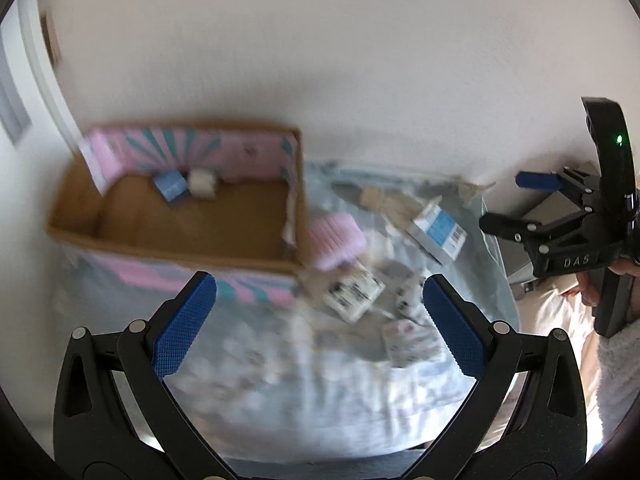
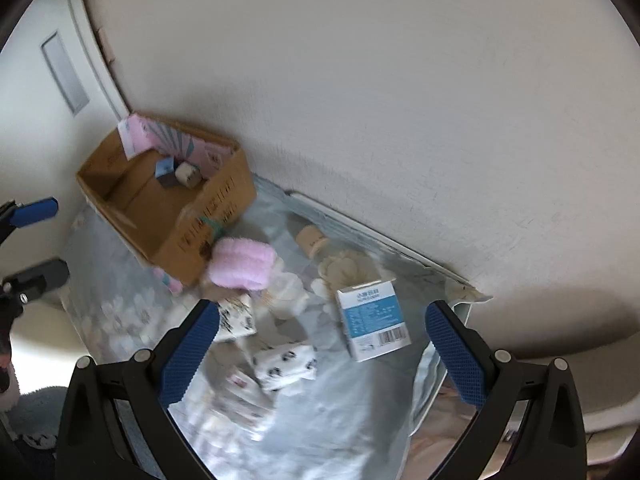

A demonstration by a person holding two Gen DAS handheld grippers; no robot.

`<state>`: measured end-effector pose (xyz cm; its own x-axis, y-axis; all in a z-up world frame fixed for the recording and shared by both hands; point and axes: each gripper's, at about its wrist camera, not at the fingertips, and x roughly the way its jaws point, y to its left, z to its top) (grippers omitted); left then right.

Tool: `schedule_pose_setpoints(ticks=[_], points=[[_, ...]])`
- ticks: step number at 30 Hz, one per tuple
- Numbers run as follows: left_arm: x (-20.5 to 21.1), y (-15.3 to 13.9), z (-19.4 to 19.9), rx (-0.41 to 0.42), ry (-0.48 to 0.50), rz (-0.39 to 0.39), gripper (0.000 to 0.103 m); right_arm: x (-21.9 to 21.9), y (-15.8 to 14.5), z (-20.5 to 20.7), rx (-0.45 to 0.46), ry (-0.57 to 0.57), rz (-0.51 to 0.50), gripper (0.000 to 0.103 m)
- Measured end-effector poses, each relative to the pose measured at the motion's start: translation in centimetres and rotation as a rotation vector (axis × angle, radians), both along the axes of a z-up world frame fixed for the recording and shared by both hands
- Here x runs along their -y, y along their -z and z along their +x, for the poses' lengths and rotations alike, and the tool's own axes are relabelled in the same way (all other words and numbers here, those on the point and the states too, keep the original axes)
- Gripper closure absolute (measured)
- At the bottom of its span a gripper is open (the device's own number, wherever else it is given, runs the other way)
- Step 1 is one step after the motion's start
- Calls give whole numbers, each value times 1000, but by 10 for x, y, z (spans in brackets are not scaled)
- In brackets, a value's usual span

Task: Organize objects
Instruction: 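Grasp the printed tissue pack with the left tool while the right tool grasps the SUPER DEER box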

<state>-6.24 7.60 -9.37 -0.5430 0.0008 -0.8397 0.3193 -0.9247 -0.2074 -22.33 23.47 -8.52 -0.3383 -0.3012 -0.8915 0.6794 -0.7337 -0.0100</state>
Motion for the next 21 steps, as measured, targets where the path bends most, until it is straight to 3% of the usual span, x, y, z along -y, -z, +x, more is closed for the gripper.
schedule_pose_setpoints(ticks=[5,10,14,21], points=[[-24,50,-6,57,-93,119,0,-10,37,-17,25,-75,4,0],[-45,97,-30,135,-158,125,1,-14,78,-35,45,-94,4,0],[-46,118,-38,121,-272,212,2,-18,105,-43,77,-105,-7,0],[-51,137,-47,101,-421,218,5,-19,132,-43,49,-160,21,0]])
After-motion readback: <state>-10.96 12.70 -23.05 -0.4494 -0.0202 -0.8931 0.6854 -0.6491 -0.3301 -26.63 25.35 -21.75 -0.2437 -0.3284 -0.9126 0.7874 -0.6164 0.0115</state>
